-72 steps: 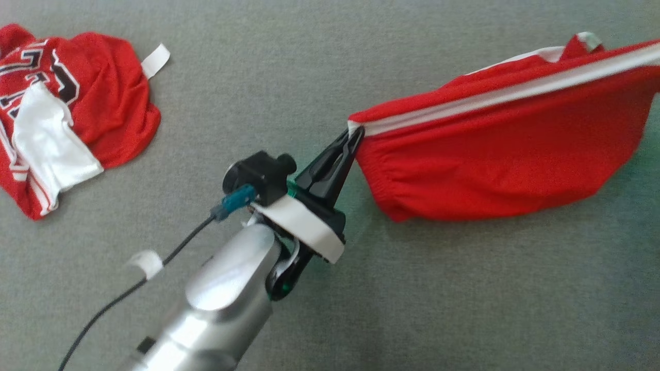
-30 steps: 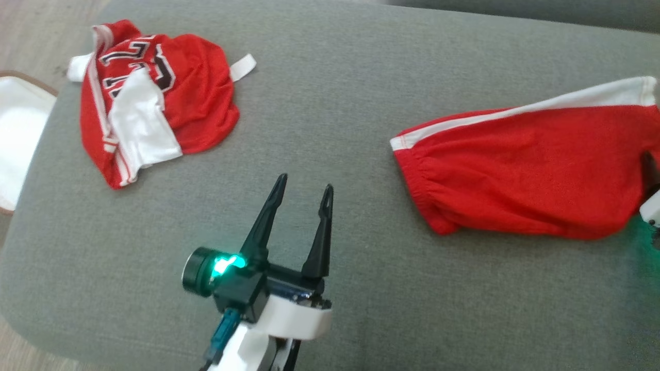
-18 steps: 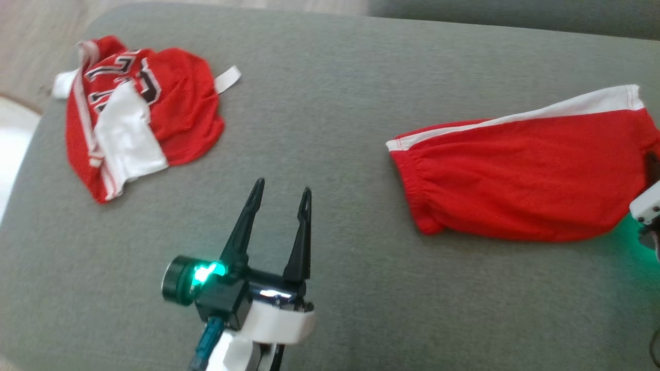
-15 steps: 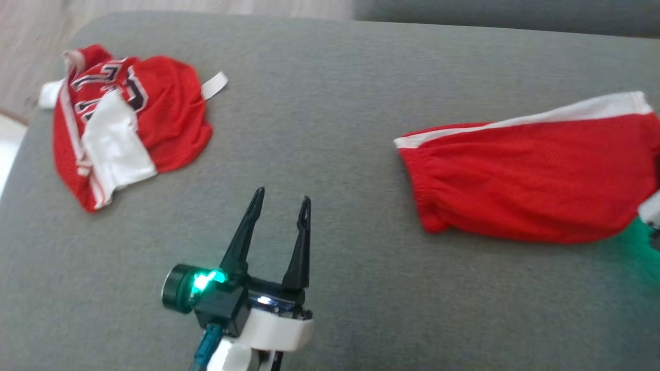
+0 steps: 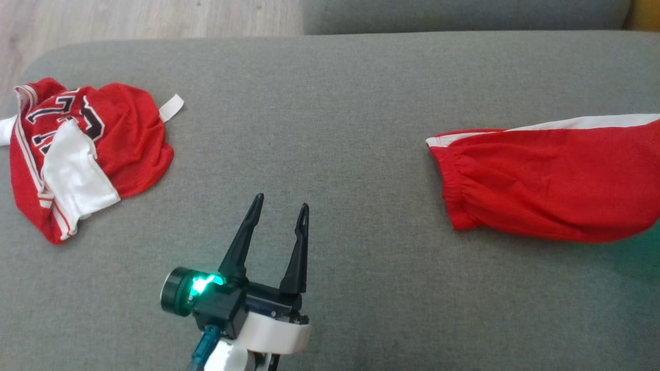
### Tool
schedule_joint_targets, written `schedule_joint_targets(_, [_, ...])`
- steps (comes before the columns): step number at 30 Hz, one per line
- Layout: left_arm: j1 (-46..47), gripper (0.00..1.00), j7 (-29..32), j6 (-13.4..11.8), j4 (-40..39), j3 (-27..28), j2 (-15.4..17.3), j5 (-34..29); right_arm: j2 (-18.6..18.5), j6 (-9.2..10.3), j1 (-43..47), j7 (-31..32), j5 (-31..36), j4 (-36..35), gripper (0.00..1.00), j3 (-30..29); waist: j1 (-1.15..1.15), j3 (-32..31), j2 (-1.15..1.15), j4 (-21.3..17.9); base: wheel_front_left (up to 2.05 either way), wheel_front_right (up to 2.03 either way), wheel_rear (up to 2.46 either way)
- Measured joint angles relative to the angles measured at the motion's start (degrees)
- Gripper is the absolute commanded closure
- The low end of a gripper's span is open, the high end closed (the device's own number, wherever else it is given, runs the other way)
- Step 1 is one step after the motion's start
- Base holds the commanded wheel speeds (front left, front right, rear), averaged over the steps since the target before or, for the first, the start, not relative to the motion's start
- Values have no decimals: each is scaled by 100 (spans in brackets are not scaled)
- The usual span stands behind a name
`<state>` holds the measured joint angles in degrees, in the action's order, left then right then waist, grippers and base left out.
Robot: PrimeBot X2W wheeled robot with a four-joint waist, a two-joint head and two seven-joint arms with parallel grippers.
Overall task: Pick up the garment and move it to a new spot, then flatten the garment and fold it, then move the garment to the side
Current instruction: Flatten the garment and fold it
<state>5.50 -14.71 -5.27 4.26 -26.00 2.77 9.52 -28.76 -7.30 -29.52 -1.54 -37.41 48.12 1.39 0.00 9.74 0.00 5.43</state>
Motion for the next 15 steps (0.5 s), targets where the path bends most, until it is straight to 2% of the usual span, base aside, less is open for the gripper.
schedule_joint_targets(9, [-6,0,0,74,104,-19,0,-1,272,0,-30,218,410,-1304,100,715,0,-186,0,191,0,0,0])
schedule_joint_targets(15, [-39,0,0,73,111,-48,0,13,667,0,155,777,575,-2324,100,1837,0,-267,0,418,0,0,0])
